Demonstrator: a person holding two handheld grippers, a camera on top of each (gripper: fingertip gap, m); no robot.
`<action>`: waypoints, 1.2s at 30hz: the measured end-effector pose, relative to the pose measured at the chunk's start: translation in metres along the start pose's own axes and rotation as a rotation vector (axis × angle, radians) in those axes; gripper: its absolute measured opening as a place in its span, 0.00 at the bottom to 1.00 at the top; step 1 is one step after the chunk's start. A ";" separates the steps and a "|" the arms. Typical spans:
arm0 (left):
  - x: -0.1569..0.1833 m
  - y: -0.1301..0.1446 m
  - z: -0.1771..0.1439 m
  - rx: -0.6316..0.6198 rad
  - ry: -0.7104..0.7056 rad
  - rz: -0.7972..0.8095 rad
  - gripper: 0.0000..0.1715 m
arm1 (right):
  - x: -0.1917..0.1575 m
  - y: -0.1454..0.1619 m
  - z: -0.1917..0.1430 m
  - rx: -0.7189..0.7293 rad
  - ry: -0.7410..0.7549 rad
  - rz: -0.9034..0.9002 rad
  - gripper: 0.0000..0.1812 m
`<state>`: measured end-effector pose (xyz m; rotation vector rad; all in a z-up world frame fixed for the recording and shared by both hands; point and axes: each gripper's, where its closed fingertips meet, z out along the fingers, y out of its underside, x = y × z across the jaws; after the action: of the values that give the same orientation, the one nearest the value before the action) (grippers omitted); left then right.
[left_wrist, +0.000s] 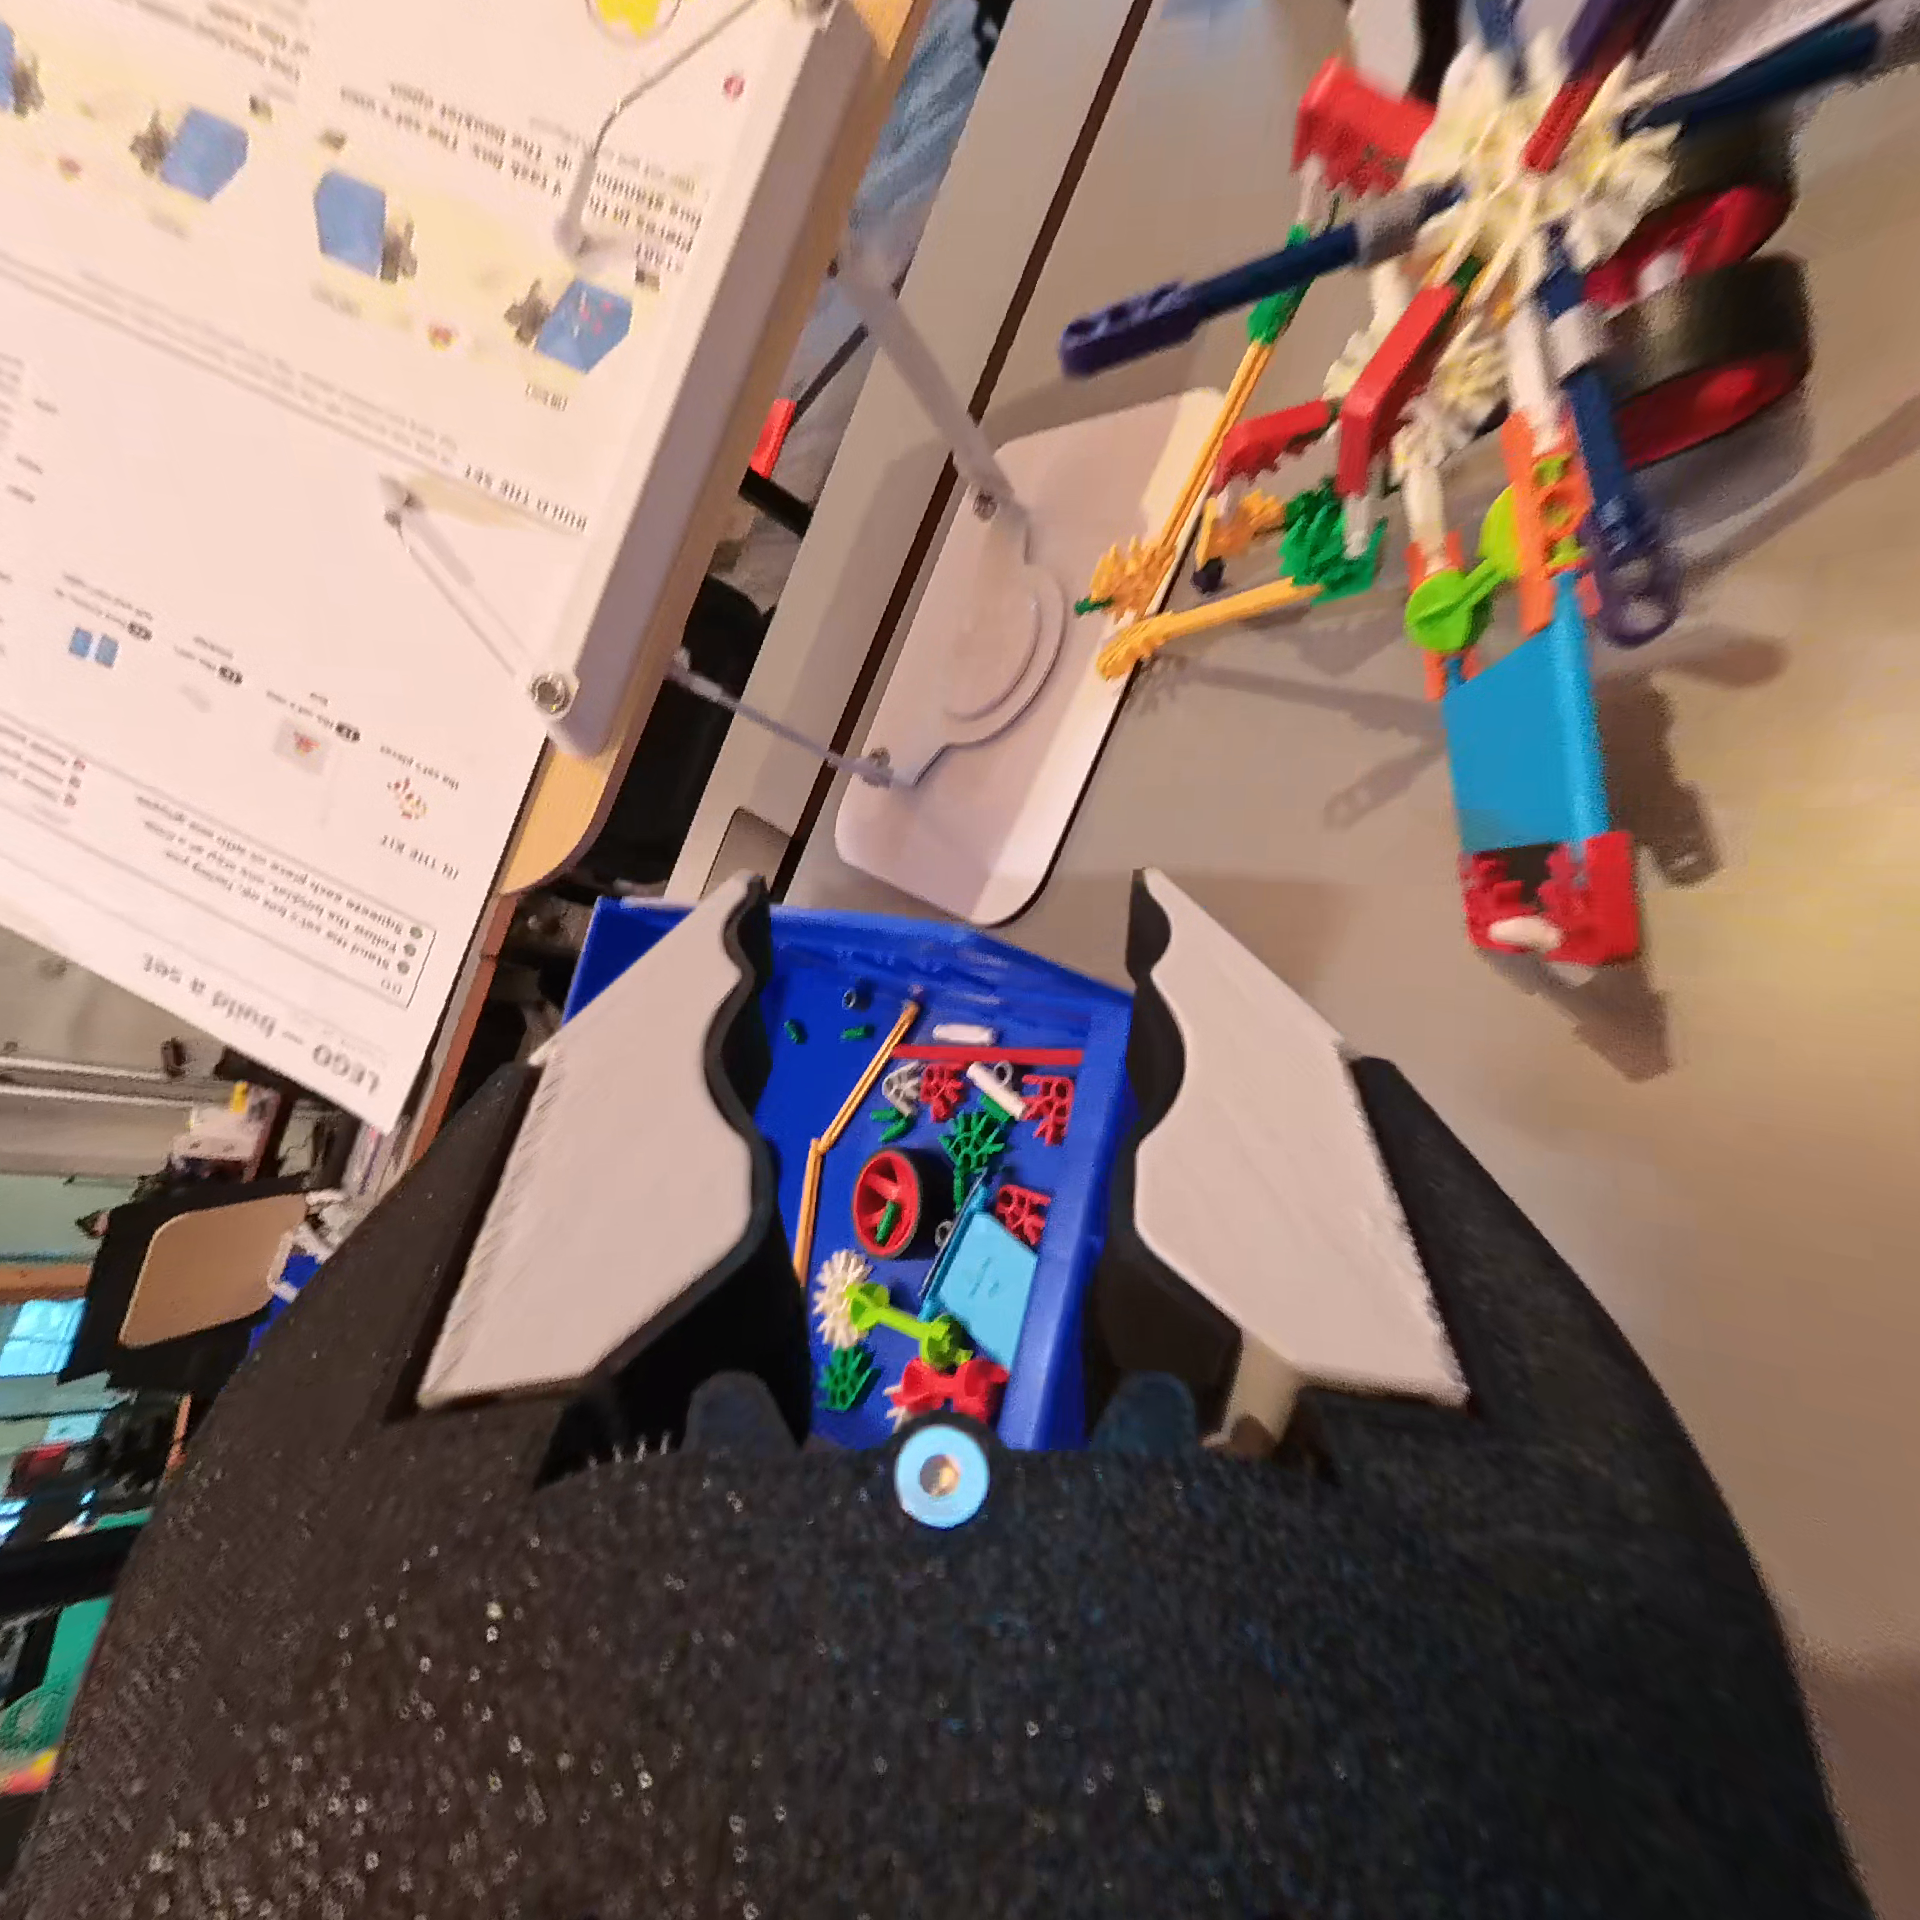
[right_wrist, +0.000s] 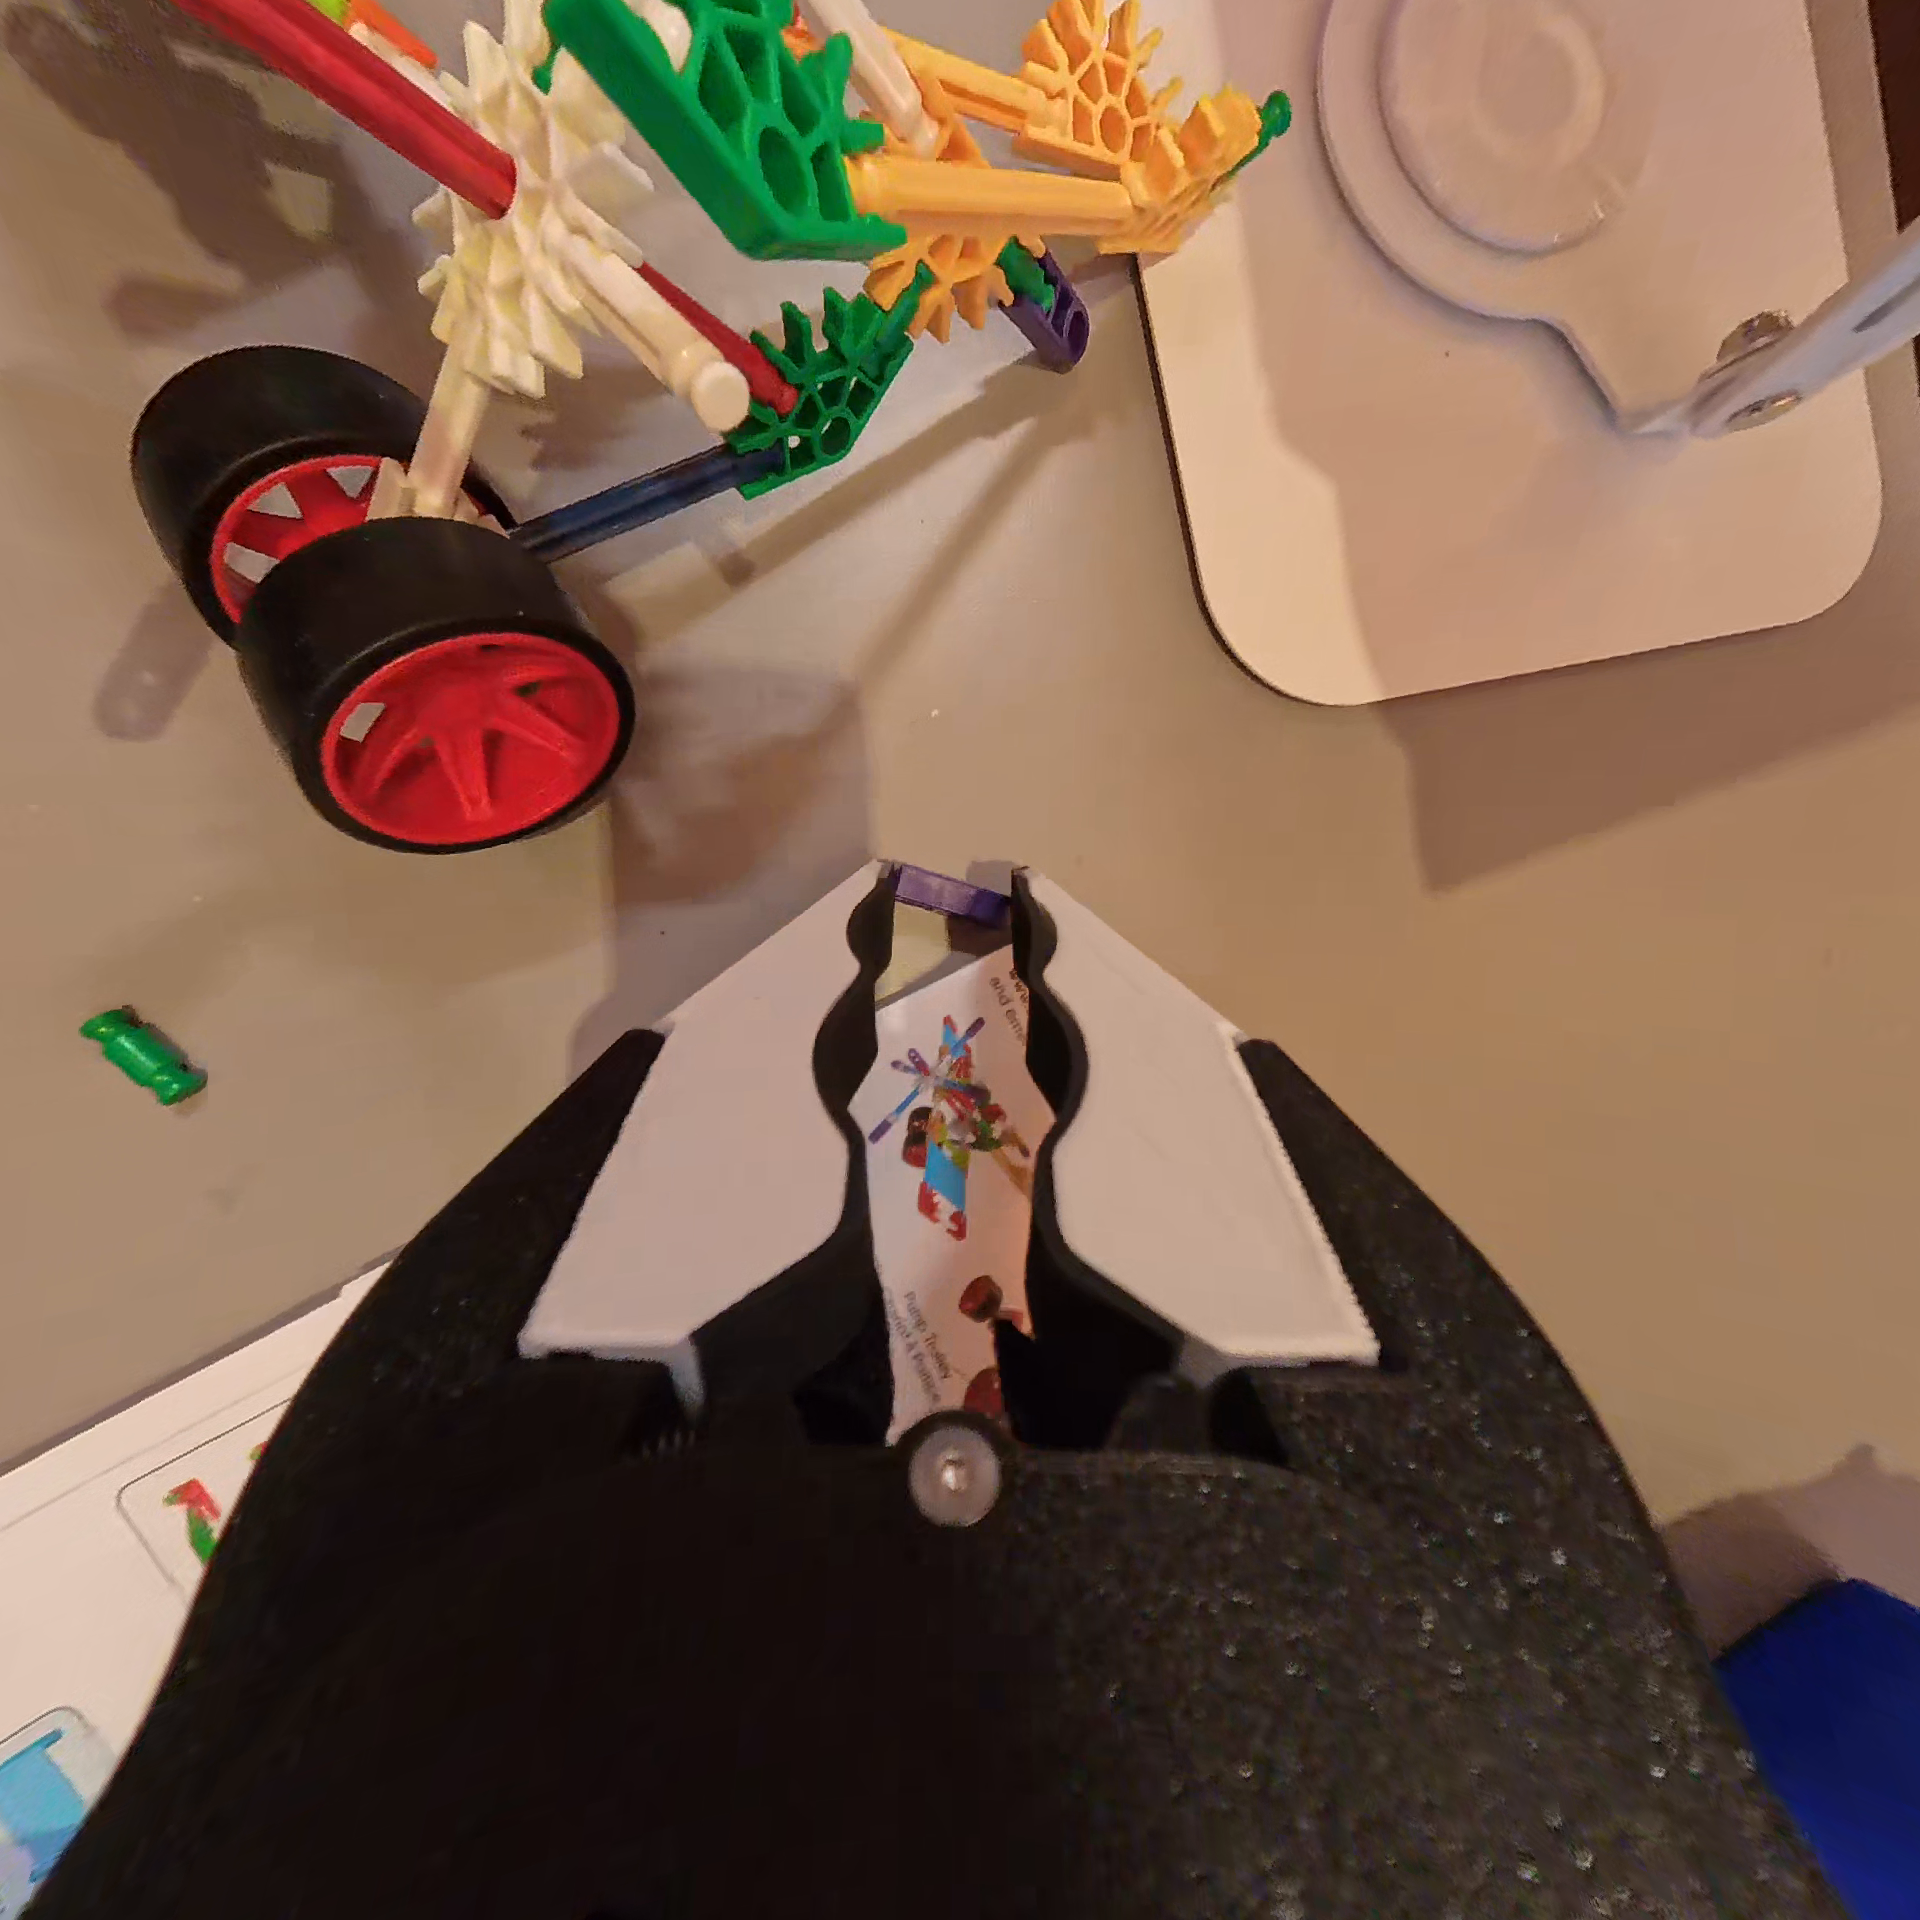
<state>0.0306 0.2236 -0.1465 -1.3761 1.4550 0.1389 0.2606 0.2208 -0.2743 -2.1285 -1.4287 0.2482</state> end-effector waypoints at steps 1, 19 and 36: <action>0.005 -0.007 0.000 0.019 0.010 0.001 0.38 | -0.001 0.001 -0.002 0.006 0.006 0.016 0.11; 0.133 -0.123 -0.010 0.272 0.193 0.013 0.32 | -0.098 -0.065 -0.105 0.419 -0.074 0.113 0.00; 0.112 -0.140 -0.021 0.435 0.309 -0.411 0.04 | -0.110 -0.097 -0.143 0.620 0.066 0.158 0.11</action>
<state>0.1533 0.0915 -0.1418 -1.3335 1.3122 -0.6422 0.2016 0.1001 -0.1204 -1.7101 -0.9757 0.5911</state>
